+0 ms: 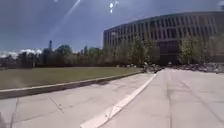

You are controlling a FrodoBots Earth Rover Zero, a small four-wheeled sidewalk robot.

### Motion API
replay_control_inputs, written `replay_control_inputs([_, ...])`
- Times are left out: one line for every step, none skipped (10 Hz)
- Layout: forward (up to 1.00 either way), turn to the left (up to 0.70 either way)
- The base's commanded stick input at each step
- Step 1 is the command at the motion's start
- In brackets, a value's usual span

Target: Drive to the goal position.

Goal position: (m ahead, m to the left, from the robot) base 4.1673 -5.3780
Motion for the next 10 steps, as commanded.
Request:
replay_control_inputs([0.50, 0.00])
replay_control_inputs([0.50, 0.00])
replay_control_inputs([0.50, 0.00])
replay_control_inputs([0.50, 0.00])
replay_control_inputs([0.51, 0.00])
replay_control_inputs([0.50, 0.00])
replay_control_inputs([0.50, 0.00])
replay_control_inputs([0.50, 0.00])
replay_control_inputs([0.50, 0.00])
replay_control_inputs([0.50, 0.00])
